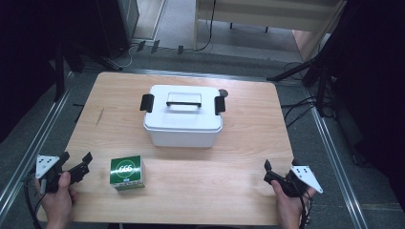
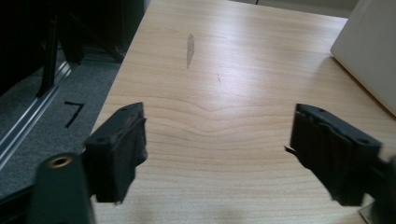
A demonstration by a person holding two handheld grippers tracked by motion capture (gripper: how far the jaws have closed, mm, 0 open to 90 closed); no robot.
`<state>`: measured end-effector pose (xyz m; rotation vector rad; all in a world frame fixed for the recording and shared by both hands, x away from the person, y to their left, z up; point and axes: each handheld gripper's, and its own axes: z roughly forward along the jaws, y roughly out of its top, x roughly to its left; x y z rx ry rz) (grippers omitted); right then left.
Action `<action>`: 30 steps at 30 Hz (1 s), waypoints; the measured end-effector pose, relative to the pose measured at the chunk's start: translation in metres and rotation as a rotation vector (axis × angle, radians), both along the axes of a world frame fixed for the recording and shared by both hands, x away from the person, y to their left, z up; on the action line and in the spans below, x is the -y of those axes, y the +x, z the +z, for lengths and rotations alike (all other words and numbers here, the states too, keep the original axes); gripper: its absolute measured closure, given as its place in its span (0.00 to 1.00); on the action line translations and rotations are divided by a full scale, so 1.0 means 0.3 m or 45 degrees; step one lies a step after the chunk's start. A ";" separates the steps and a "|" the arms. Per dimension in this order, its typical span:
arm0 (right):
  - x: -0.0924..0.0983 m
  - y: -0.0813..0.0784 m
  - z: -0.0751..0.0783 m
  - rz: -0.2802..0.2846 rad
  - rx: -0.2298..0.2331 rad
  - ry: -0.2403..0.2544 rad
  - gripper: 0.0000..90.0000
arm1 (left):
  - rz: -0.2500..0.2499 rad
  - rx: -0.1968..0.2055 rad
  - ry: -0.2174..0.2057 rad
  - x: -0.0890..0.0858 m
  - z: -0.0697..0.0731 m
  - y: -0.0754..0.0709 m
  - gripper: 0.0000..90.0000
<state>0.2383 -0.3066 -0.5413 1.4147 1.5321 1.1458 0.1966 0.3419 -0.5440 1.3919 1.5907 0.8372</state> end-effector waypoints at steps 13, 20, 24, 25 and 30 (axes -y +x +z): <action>-0.177 -0.027 0.037 0.101 0.061 -0.042 0.35 | -0.084 -0.045 0.009 0.063 0.036 -0.021 0.32; -0.348 -0.048 0.038 0.327 0.054 -0.034 0.54 | -0.086 -0.104 -0.002 0.131 0.051 -0.044 0.62; -0.412 -0.055 0.034 0.405 0.017 -0.021 0.61 | -0.107 -0.123 -0.019 0.152 0.058 -0.061 0.73; -0.429 -0.058 0.035 0.421 0.002 -0.004 0.62 | -0.118 -0.123 -0.017 0.156 0.059 -0.064 0.76; -0.523 -0.075 0.043 0.523 -0.016 0.024 0.69 | -0.201 -0.156 -0.006 0.196 0.056 -0.069 0.88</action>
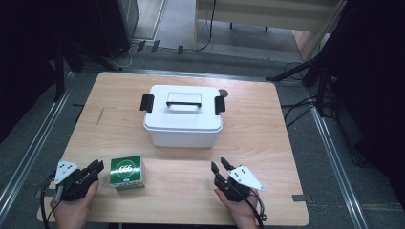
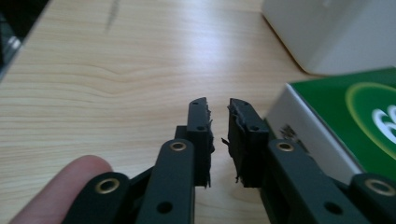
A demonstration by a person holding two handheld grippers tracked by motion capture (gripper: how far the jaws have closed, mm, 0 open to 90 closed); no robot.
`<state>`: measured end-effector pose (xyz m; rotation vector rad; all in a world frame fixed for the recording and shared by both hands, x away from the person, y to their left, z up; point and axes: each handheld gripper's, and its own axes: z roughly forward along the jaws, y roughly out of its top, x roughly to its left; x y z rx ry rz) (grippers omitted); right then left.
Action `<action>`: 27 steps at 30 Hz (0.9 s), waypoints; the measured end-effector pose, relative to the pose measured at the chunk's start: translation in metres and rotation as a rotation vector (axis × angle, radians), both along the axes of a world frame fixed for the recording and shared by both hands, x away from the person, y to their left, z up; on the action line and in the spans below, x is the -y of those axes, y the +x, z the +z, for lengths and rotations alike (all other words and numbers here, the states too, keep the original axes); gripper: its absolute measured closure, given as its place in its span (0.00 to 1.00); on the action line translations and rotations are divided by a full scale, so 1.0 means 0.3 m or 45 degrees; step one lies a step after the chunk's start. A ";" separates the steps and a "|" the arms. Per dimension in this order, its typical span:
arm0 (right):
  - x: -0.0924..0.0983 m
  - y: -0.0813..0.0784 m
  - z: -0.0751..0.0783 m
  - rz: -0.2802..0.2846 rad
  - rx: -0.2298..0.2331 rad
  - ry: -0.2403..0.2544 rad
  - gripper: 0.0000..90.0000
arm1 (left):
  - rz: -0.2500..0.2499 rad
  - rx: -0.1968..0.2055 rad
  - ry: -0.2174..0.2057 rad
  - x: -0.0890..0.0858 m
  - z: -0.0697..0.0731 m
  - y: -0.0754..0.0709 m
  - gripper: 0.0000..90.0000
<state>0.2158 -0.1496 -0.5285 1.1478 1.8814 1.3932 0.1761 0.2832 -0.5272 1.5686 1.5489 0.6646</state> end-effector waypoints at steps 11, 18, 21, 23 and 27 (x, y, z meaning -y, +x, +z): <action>-0.163 -0.024 -0.025 0.206 -0.089 0.049 0.97 | -0.078 -0.049 0.024 0.090 -0.005 -0.019 1.00; -0.231 -0.036 -0.038 0.308 -0.134 0.018 1.00 | -0.141 -0.059 0.031 0.165 -0.015 -0.007 1.00; -0.240 -0.036 -0.041 0.304 -0.142 0.008 1.00 | -0.169 -0.062 0.031 0.194 -0.019 -0.001 1.00; -0.245 -0.035 -0.044 0.308 -0.153 0.002 1.00 | -0.190 -0.066 0.034 0.212 -0.020 0.000 1.00; -0.253 -0.033 -0.050 0.350 -0.168 0.016 1.00 | -0.218 -0.065 0.038 0.253 -0.023 0.000 1.00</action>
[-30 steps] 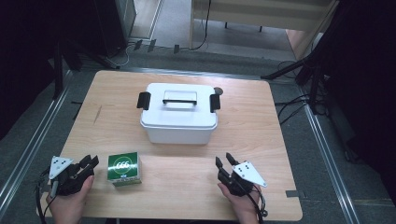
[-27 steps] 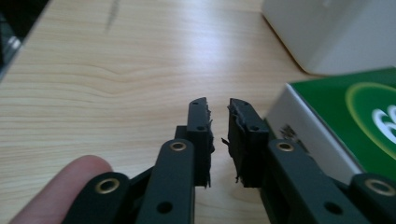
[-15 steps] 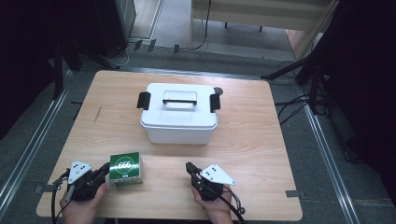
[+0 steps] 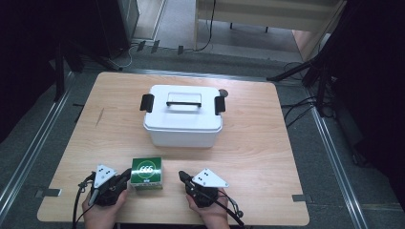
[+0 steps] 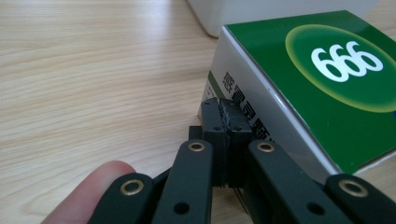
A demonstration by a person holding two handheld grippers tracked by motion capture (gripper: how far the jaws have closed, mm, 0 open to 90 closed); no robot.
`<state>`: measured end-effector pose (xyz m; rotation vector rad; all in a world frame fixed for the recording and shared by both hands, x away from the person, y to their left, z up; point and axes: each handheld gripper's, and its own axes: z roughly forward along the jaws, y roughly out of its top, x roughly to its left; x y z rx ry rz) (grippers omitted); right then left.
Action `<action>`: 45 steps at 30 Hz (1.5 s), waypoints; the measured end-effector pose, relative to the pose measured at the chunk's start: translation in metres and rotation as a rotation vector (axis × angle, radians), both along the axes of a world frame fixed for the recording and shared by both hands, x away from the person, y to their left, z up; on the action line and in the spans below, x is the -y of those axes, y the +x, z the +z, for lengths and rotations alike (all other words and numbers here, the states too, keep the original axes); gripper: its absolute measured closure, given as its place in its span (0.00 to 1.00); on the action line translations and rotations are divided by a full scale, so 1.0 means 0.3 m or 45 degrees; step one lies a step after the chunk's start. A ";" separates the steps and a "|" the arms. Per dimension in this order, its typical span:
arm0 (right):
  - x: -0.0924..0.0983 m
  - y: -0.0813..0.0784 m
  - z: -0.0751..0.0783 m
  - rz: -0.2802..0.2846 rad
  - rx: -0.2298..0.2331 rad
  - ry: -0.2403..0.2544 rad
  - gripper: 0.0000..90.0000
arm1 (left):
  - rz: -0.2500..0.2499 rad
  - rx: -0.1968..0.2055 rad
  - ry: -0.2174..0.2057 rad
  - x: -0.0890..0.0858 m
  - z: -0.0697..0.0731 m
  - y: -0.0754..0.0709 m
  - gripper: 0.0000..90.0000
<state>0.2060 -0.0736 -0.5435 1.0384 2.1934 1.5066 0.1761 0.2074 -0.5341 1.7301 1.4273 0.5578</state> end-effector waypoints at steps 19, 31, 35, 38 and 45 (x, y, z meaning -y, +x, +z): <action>0.014 0.008 0.003 -0.002 -0.004 -0.015 1.00 | -0.124 -0.007 -0.022 0.136 -0.016 0.001 1.00; 0.103 0.010 0.000 -0.098 -0.032 -0.004 1.00 | -0.210 0.017 -0.029 0.233 -0.023 0.033 1.00; 0.129 0.006 0.000 -0.128 -0.036 0.004 1.00 | -0.244 0.023 -0.030 0.263 -0.024 0.042 1.00; 0.169 -0.003 0.002 -0.173 -0.037 0.002 1.00 | -0.281 0.027 -0.033 0.294 -0.026 0.051 1.00; 0.215 -0.013 0.003 -0.235 -0.038 0.007 1.00 | -0.331 0.037 -0.037 0.345 -0.028 0.070 1.00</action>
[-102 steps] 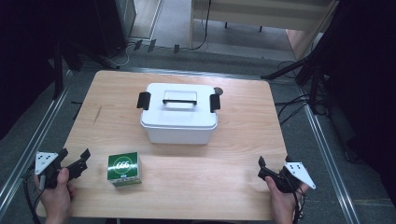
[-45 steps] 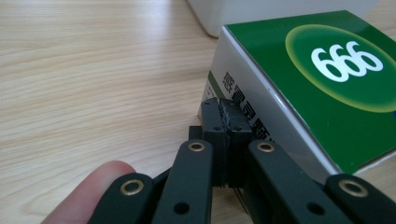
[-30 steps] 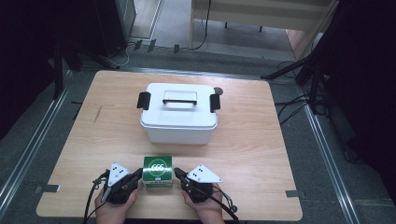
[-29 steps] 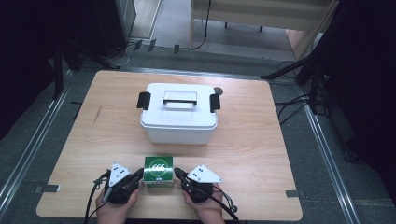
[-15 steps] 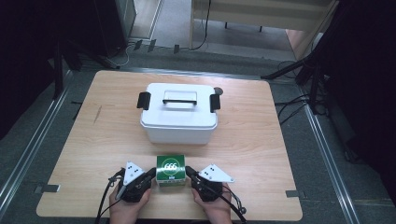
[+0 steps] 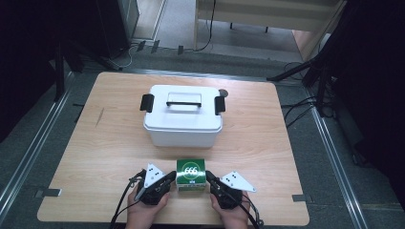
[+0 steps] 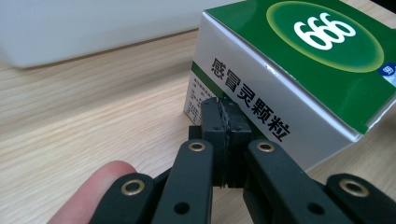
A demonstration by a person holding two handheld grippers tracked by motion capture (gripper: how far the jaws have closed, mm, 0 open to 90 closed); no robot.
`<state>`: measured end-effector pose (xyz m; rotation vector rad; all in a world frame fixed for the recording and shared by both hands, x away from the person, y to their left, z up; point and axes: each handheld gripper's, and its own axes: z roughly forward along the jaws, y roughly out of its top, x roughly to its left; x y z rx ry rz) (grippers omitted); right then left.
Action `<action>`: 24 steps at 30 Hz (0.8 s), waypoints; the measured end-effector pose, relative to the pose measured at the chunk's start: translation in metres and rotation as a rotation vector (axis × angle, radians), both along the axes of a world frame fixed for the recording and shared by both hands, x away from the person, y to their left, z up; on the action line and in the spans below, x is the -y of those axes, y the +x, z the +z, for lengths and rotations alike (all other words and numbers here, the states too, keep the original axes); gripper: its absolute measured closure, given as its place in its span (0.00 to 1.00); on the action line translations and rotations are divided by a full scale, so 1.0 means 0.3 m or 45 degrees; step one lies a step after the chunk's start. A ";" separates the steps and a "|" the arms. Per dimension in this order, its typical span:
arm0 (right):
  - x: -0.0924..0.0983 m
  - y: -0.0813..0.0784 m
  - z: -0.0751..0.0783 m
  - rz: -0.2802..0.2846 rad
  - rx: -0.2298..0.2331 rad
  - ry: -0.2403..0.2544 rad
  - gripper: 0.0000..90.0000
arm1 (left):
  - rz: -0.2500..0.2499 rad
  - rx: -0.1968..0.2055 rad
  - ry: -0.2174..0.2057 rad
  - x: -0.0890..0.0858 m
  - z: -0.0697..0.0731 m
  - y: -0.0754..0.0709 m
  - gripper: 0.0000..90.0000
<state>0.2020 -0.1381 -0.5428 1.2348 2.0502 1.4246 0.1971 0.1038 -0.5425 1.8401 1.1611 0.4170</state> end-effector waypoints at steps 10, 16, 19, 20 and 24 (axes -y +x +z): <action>0.055 -0.010 0.003 -0.068 -0.011 0.008 1.00 | -0.050 -0.004 -0.002 0.055 -0.004 0.020 1.00; 0.068 -0.009 0.004 -0.076 -0.010 0.010 1.00 | -0.052 -0.005 -0.004 0.065 -0.005 0.024 1.00; 0.074 -0.009 0.005 -0.078 -0.012 0.001 1.00 | -0.043 0.000 -0.002 0.060 -0.004 0.027 0.99; 0.076 -0.010 0.006 -0.084 -0.006 -0.009 0.95 | -0.038 0.002 0.007 0.054 -0.002 0.027 0.91; 0.096 -0.005 0.010 -0.095 0.021 -0.002 0.79 | 0.025 0.009 -0.011 0.011 0.009 0.034 0.71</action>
